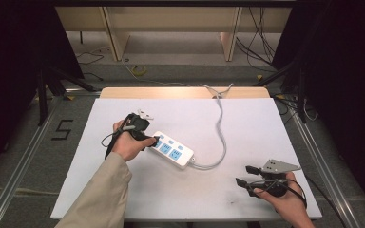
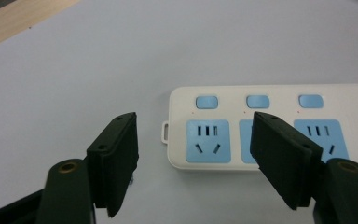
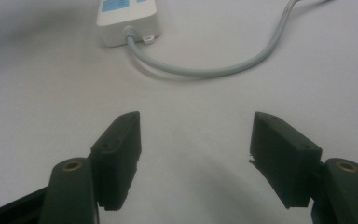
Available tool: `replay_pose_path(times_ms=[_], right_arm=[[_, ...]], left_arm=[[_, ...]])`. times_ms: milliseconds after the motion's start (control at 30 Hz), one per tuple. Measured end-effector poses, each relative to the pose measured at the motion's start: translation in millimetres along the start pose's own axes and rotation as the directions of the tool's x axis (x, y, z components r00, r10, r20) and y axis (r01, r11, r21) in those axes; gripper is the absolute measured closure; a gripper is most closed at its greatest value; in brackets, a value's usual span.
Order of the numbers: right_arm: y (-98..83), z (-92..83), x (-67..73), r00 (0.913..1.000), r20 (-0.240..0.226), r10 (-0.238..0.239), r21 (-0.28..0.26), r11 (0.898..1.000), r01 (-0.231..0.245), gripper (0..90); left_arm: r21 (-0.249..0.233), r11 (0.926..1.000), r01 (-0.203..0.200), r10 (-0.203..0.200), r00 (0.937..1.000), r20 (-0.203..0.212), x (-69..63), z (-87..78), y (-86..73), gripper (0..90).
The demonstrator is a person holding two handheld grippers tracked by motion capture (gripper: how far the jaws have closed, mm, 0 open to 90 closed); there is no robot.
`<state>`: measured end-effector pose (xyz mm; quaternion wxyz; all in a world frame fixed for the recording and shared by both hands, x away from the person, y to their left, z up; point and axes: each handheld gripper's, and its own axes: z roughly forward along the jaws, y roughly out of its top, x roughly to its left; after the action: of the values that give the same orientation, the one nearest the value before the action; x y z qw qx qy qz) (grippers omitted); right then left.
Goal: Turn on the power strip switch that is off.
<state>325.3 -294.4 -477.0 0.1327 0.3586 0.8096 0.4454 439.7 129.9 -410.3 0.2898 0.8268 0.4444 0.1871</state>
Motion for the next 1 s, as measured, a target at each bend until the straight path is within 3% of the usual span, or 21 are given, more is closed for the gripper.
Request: replay_pose_path(times_ms=[200, 300, 733, 1000], right_arm=[[0.1, 0.1, 0.0, 1.0000, 0.003, 0.001, 0.000, 1.000, -0.001, 34.6], [0.1, 0.2, -0.2, 1.0000, 0.003, 0.001, 0.001, 1.000, -0.001, 34.6], [-0.1, -1.0, -1.7, 1.0000, 0.007, 0.003, -0.001, 1.000, -0.003, 34.5], [-0.2, -1.1, -2.1, 0.9999, 0.008, 0.005, 0.000, 1.000, -0.005, 34.5]], left_arm=[[-0.036, 0.9993, -0.006, 0.007, 0.9999, 0.010, 2.5, -7.6, -21.7, 26.2], [-0.048, 0.9986, -0.022, 0.022, 0.9997, -0.012, 3.4, -10.9, -31.5, 25.6], [-0.146, 0.9893, 0.009, -0.007, 0.9999, 0.014, 2.5, -21.7, -77.2, 19.8], [-0.153, 0.9882, 0.017, -0.015, 0.9998, 0.009, -3.6, -25.2, -110.1, 18.0]])
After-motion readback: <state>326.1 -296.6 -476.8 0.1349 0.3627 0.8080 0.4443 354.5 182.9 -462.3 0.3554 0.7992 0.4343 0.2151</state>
